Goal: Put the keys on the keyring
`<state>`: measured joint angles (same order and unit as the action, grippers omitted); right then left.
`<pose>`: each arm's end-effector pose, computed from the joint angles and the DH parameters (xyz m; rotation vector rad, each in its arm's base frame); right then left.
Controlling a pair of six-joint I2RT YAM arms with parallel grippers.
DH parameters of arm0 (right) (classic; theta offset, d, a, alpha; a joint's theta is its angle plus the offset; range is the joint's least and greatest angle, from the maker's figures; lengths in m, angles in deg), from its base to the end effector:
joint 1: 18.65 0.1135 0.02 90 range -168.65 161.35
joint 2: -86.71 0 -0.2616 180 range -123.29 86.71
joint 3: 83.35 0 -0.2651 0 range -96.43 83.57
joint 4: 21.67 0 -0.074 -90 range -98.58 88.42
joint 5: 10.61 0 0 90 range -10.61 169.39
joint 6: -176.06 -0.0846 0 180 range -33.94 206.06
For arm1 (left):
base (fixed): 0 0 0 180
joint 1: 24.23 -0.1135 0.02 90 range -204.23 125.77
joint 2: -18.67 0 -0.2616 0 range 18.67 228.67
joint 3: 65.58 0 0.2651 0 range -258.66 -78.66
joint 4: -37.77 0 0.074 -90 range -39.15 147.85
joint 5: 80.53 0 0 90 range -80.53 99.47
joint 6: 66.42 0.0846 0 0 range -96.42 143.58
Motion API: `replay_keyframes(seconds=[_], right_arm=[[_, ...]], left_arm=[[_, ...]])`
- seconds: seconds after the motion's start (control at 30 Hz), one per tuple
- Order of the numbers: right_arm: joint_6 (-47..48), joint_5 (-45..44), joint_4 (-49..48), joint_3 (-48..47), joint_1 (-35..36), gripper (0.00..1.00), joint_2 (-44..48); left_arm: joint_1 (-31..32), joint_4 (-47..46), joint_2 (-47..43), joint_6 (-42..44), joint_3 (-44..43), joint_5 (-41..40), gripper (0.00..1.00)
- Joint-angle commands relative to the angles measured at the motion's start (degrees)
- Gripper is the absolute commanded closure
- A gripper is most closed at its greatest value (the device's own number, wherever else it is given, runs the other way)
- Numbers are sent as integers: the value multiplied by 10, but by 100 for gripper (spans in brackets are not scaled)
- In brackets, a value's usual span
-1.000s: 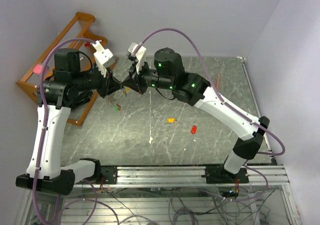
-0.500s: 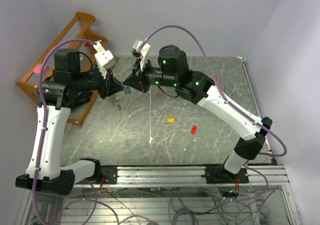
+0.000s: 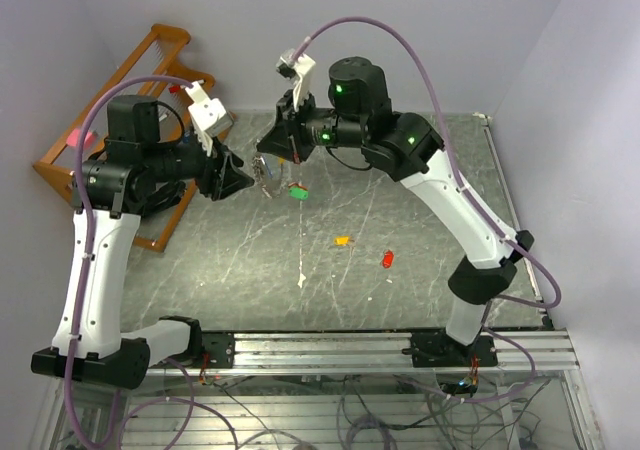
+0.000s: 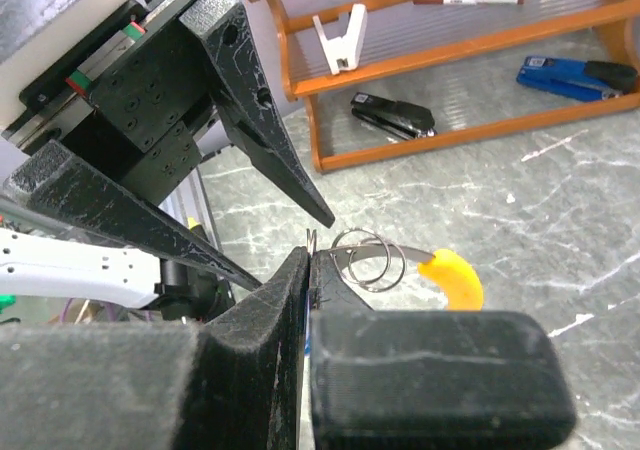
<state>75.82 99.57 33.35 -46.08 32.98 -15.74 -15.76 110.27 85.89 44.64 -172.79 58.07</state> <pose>0.2422 0.3529 0.5013 -0.9311 1.7145 1.0610 0.2195 -0.0969 0.4552 0.9658 1.7658 -0.7593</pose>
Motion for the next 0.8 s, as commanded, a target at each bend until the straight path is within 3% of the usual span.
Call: replay_keyframes(seconds=[0.0,0.33,0.53,0.77], right_arm=[[-31,5,139,-97,-14,100,-55],[-88,20,220,7,-58,100,-30],[-117,-13,288,5,-72,100,-54],[-135,-109,334,12,-73,100,-68]], left_arm=[[1,-7,13,-4,-20,0,39],[15,-11,33,-7,-9,-2,38],[79,-32,49,-34,21,-63,38],[142,-105,76,-89,49,-122,31]])
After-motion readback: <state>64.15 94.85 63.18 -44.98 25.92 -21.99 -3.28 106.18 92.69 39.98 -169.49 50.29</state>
